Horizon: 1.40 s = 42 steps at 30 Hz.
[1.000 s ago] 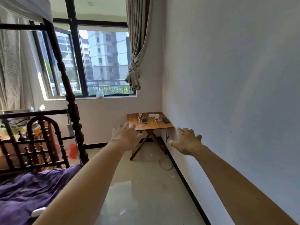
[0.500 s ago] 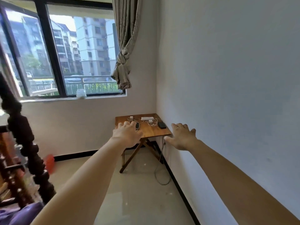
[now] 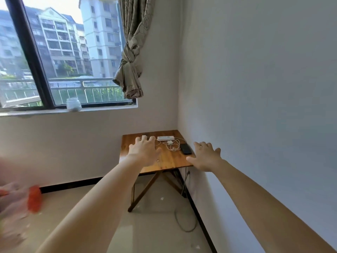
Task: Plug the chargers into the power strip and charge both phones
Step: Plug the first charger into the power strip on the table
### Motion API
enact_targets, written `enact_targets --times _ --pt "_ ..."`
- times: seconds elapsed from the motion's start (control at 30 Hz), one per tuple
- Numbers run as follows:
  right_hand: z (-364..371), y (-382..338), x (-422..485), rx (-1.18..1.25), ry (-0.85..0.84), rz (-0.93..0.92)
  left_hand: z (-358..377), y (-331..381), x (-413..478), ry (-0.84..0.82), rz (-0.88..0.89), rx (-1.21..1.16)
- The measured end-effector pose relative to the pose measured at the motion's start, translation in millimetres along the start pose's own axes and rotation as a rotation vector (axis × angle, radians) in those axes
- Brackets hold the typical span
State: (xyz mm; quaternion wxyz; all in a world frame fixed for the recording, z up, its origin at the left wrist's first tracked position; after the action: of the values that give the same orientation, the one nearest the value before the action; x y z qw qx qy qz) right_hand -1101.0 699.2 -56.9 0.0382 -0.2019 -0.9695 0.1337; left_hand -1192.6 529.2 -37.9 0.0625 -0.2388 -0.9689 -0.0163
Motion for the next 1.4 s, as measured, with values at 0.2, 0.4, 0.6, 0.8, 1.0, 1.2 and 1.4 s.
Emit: enact_targets --times 0.2,0.4,0.6,0.8,1.0,1.2,1.4 --pt "14.5 -3.6 150.5 0.027 0.015 0.038 25.3 -18.8 146.3 0.002 0.038 0.029" --pt "22.9 -5.0 276.3 0.034 -0.004 0.052 41.7 -22.0 272.6 0.014 0.089 0.023" --pt "46.3 6.3 397.5 0.049 -0.009 0.059 89.0 -25.0 389.3 0.003 0.082 -0.018" --pt "84.2 35.6 521.7 0.058 -0.056 0.048 158.2 -18.3 507.0 -0.065 0.008 -0.147" --pt "126.4 64.0 633.8 0.04 -0.155 0.055 211.8 -16.0 600.8 -0.152 -0.053 -0.19" --pt "185.2 72.8 710.8 0.074 -0.25 0.057 277.6 -33.5 667.9 -0.256 -0.095 -0.187" --pt "254.4 83.8 778.9 0.072 -0.35 0.091 358.4 -43.5 727.0 -0.354 -0.085 -0.202"
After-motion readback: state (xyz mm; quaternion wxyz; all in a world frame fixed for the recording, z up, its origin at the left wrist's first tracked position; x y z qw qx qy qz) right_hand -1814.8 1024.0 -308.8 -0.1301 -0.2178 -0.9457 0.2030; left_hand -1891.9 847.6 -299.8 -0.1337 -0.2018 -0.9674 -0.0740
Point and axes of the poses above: each hand's wrist, its own x-axis towards the middle knuckle, its own z-axis out of the palm, y = z × x, the point moved 10 cm from there along x, towards the middle knuckle, and after that the axes turned 9 degrees about x, right-handed, at the moved point
